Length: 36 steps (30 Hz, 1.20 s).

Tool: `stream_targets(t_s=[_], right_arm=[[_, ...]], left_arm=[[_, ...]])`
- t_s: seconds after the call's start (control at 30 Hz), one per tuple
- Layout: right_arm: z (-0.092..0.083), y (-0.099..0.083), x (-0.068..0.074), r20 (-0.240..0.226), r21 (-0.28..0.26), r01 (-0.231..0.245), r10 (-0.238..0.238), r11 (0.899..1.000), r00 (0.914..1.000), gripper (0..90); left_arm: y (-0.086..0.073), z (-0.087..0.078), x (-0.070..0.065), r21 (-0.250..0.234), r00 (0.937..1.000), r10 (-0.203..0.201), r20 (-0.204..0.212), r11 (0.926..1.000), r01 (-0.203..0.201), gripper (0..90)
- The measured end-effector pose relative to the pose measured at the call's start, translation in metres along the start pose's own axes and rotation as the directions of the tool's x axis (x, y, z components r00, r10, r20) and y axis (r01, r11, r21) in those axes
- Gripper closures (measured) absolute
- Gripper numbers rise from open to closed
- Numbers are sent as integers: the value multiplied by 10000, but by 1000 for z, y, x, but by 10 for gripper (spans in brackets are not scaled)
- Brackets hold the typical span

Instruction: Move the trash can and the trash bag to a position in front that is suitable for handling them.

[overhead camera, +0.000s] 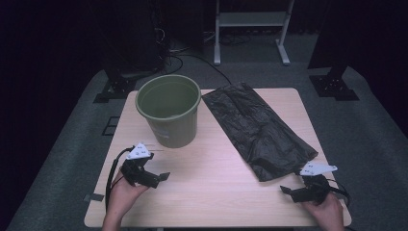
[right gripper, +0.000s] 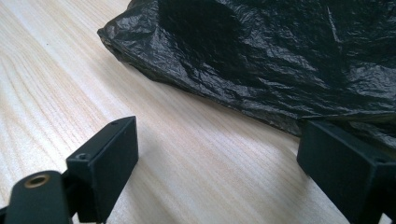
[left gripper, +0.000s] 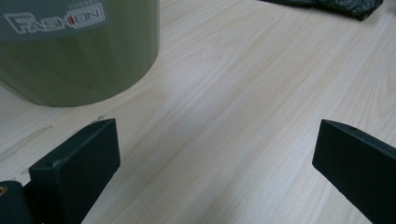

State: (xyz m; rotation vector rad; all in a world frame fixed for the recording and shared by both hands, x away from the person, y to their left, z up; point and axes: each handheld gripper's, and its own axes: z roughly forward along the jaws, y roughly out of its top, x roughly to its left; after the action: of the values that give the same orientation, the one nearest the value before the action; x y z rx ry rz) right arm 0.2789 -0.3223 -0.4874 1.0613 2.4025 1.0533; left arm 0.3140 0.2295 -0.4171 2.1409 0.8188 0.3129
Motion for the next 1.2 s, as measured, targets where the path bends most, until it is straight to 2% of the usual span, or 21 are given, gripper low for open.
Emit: stream_targets(t_s=[0.17,0.57,1.2], right_arm=[[0,0,0,-2,4,-3,3,10000,10000,110],[0,0,0,-1,2,-8,8,10000,10000,109],[0,0,0,2,2,-9,9,10000,10000,109]], left_arm=[[9,-9,1,-97,9999,-104,-62,9999,104,0],[28,-27,8,-260,9998,-37,-209,9997,32,0],[60,-54,23,-341,9978,-171,-635,9993,149,0]])
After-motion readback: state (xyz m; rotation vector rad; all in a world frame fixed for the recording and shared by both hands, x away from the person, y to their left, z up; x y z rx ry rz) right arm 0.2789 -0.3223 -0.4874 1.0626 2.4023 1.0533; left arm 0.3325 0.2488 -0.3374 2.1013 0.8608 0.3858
